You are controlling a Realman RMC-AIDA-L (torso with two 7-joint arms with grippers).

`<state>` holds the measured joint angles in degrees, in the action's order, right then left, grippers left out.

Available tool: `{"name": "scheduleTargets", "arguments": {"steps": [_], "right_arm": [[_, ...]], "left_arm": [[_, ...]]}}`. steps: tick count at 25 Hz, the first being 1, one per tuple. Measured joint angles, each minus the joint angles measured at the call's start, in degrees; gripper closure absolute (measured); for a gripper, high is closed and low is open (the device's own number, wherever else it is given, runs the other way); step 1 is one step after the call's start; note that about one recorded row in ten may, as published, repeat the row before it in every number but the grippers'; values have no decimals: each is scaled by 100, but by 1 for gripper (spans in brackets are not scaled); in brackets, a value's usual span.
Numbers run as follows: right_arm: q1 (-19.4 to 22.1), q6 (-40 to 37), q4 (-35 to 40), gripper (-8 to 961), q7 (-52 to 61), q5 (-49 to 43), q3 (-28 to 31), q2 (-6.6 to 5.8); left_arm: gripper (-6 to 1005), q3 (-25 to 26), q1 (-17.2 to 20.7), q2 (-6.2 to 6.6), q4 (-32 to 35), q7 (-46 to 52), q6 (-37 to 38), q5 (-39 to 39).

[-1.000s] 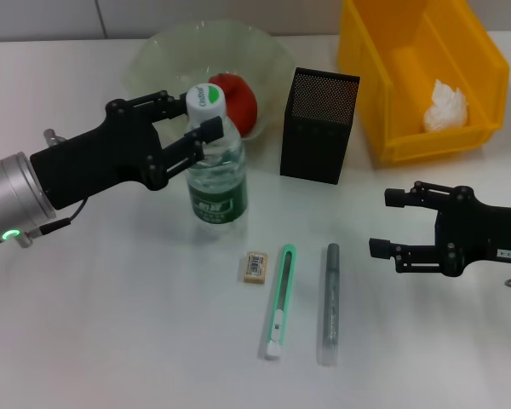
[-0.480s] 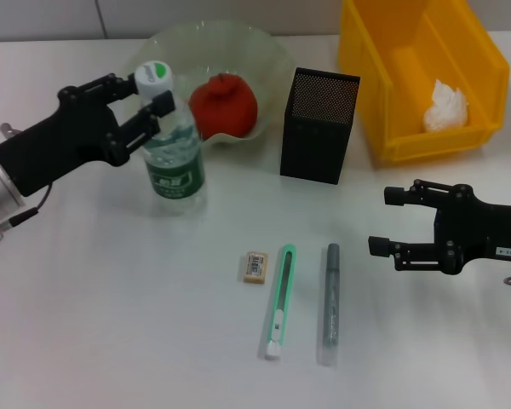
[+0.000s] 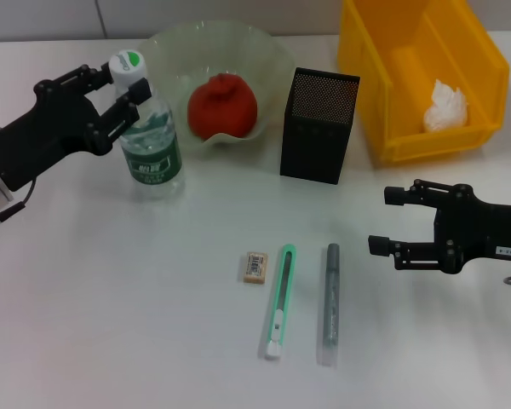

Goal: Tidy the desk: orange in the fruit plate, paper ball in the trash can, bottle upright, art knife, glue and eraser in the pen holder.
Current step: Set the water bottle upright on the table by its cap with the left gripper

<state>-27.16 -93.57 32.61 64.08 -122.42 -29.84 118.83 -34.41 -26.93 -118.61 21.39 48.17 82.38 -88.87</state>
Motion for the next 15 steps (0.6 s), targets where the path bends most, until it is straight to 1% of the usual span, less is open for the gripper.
{"name": "scheduleTargets", "arguments": {"steps": [15], "right_arm": [[20, -19, 0, 121, 8, 0, 5, 0]], "left_arm": [[525, 4, 13, 2, -128, -147, -109, 101]]}}
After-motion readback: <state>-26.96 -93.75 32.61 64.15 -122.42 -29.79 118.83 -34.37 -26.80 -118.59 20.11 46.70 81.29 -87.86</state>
